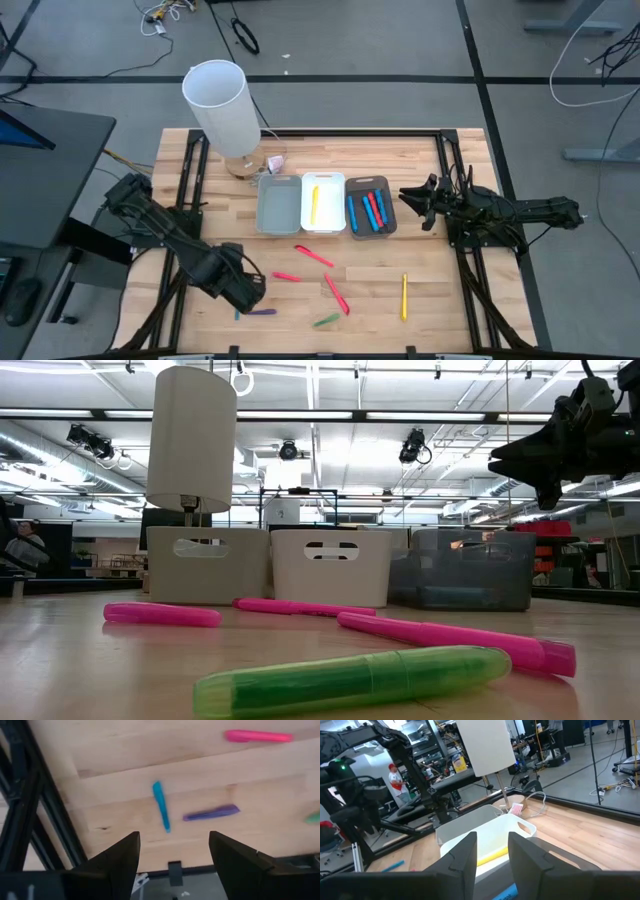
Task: Pick & Place Markers
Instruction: Put the blue pen into the gray bin
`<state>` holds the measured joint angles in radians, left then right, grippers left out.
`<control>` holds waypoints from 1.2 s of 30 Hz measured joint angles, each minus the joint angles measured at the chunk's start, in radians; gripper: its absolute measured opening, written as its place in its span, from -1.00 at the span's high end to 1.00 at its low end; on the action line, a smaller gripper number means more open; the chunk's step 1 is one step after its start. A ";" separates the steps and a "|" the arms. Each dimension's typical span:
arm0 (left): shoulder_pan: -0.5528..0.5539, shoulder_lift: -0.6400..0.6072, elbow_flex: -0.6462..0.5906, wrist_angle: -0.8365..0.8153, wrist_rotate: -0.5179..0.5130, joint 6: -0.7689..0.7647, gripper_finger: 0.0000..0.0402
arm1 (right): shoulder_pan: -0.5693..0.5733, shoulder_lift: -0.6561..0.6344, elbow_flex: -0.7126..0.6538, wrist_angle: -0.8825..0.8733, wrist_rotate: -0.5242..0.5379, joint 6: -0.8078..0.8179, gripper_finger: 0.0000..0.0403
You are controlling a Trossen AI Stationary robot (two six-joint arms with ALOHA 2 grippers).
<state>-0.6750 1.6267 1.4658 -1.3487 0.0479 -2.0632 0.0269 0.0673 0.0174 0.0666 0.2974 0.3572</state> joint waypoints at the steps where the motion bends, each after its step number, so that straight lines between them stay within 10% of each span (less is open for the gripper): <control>1: -0.002 0.008 0.000 -0.007 0.000 -0.005 -0.21 | 0.000 0.000 0.000 0.000 0.000 0.000 0.45; 21: -0.070 0.137 -0.013 -0.022 -0.062 -0.126 -0.21 | 0.000 0.000 0.000 0.000 0.000 0.000 0.45; 36: -0.061 0.120 -0.272 0.330 0.035 -0.132 -0.21 | 0.000 0.000 0.000 0.000 0.000 0.000 0.45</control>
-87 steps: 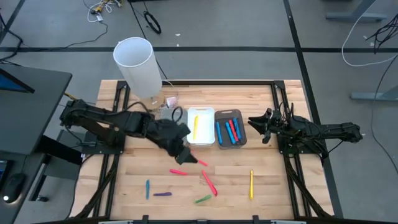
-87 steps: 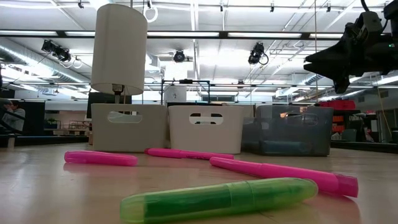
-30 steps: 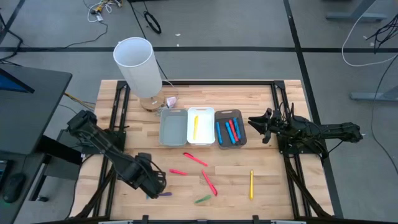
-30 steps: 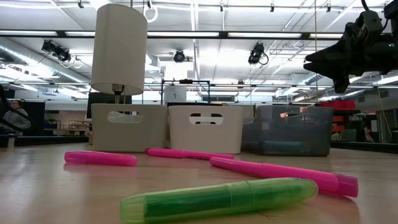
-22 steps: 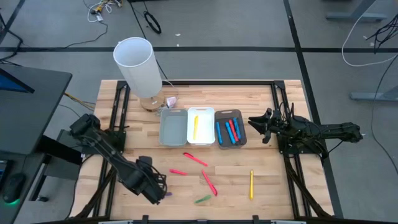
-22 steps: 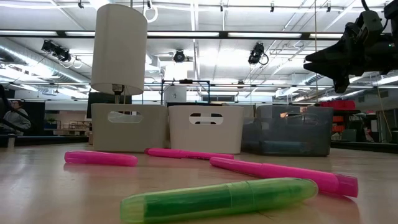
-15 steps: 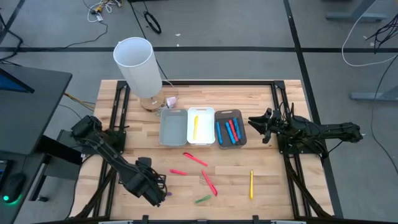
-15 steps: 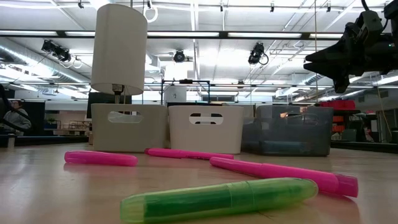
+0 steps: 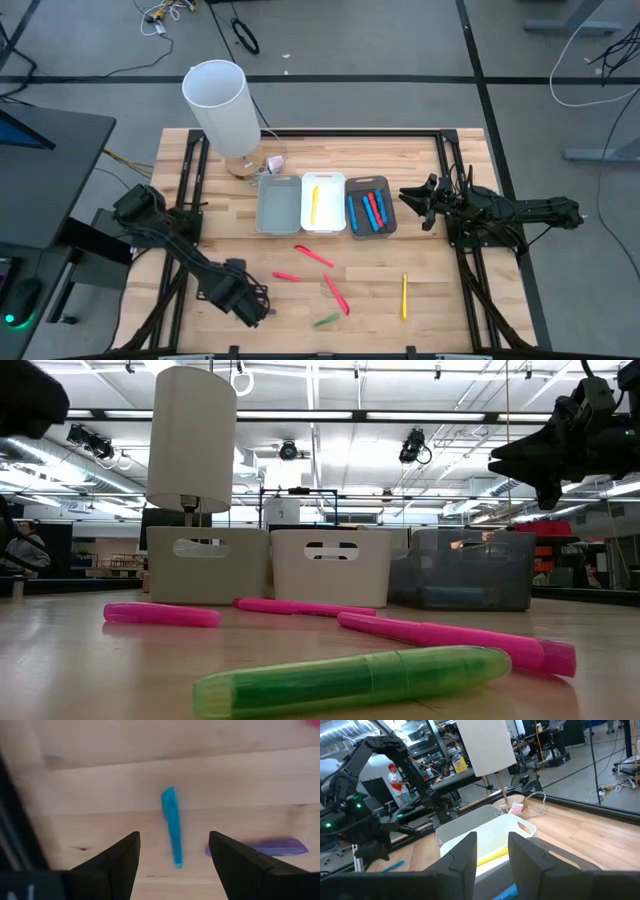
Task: Pick & Place Markers
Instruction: Put the blue pen into the gray bin
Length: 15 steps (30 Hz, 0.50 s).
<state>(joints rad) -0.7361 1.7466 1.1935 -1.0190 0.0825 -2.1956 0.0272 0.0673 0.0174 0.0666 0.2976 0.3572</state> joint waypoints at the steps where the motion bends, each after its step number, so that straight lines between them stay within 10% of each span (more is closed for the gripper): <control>1: 0.000 0.000 -0.012 0.024 0.000 0.000 -0.21 | 0.000 0.000 0.000 0.000 0.000 0.000 0.45; 15: -0.030 0.000 -0.152 0.265 0.001 -0.096 -0.21 | 0.000 0.000 0.000 0.000 0.000 0.000 0.45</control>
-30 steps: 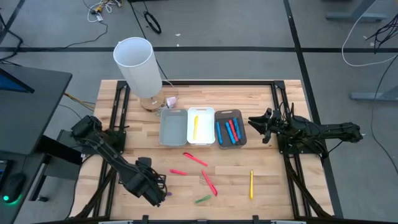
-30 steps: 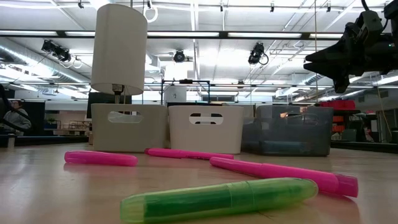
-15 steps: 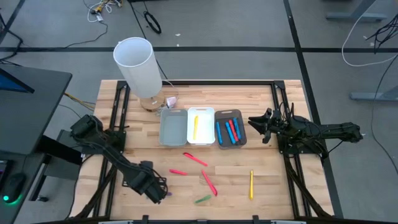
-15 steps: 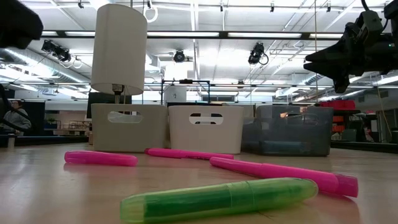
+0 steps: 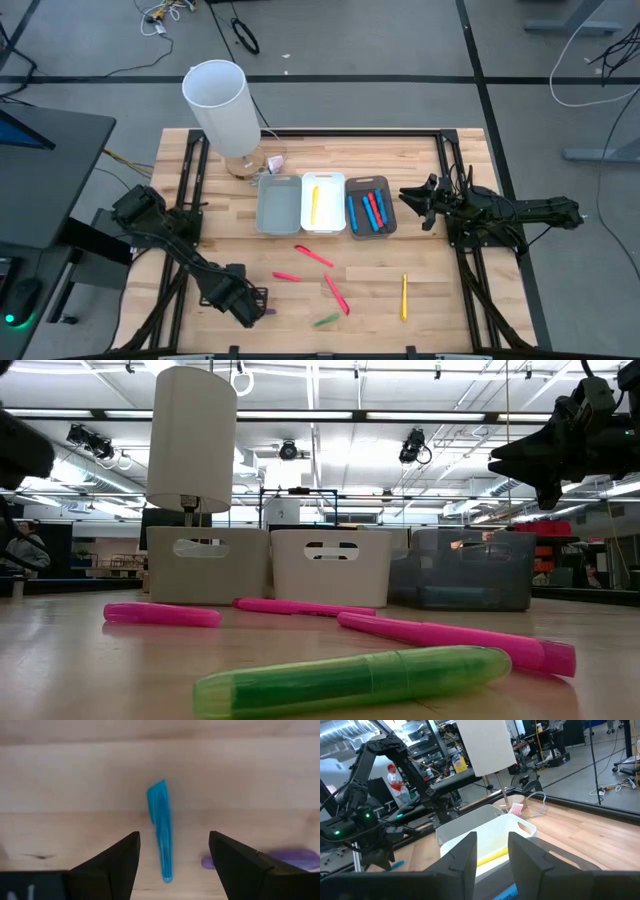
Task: Pick & Place Markers
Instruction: Put the blue pen into the gray bin
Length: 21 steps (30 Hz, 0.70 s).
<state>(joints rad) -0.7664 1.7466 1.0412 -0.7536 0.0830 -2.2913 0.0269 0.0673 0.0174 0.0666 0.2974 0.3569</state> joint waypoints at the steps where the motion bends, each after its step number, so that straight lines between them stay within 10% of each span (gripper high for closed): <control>1: -0.006 0.000 -0.003 0.010 0.001 -0.003 -0.21 | 0.000 0.000 0.000 0.000 0.000 0.000 0.45; 21: -0.041 0.014 -0.053 0.071 -0.062 0.006 -0.03 | 0.000 0.000 0.000 0.000 0.000 0.000 0.45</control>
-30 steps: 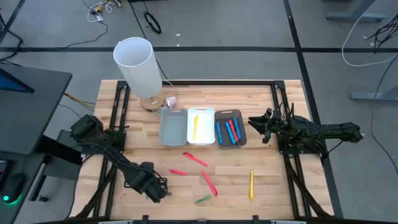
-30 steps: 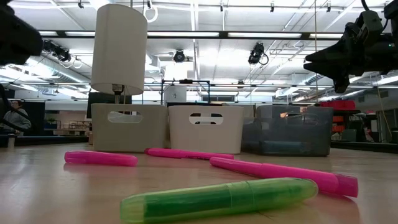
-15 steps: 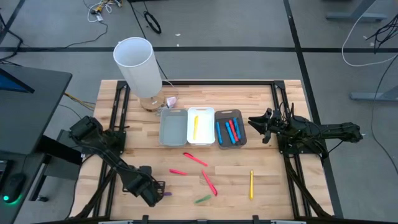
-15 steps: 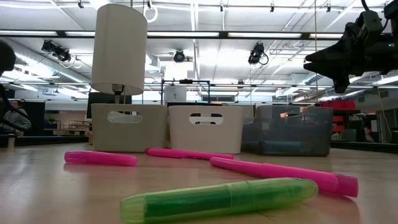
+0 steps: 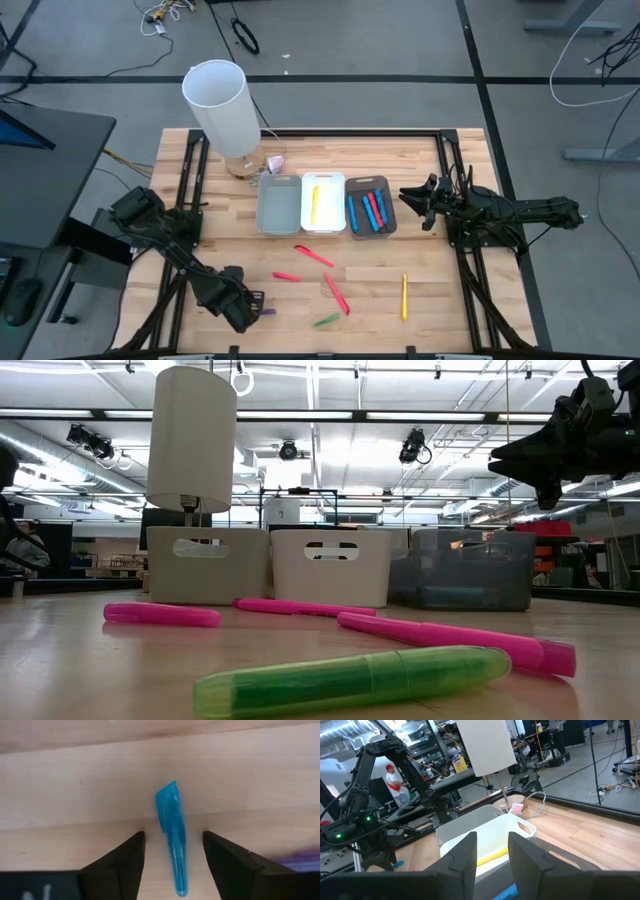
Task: Pick & Place Markers
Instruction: Put the blue pen into the gray bin
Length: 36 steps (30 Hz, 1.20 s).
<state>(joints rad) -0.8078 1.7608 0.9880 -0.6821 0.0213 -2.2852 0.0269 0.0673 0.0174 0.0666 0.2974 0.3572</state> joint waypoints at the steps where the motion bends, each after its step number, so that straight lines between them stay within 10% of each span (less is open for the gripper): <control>1: 0.000 0.000 -0.003 0.007 0.001 0.000 0.01 | 0.000 0.000 0.000 0.000 0.000 0.000 0.45; 18: 0.010 0.002 -0.007 0.048 -0.004 0.046 0.75 | 0.000 0.000 0.000 0.000 0.000 0.000 0.45; 36: 0.019 0.001 0.132 -0.114 -0.062 0.072 0.78 | 0.000 0.000 0.000 0.000 0.000 0.000 0.45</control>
<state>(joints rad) -0.7883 1.7619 1.1200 -0.7958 -0.0402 -2.2135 0.0270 0.0673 0.0174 0.0666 0.2977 0.3570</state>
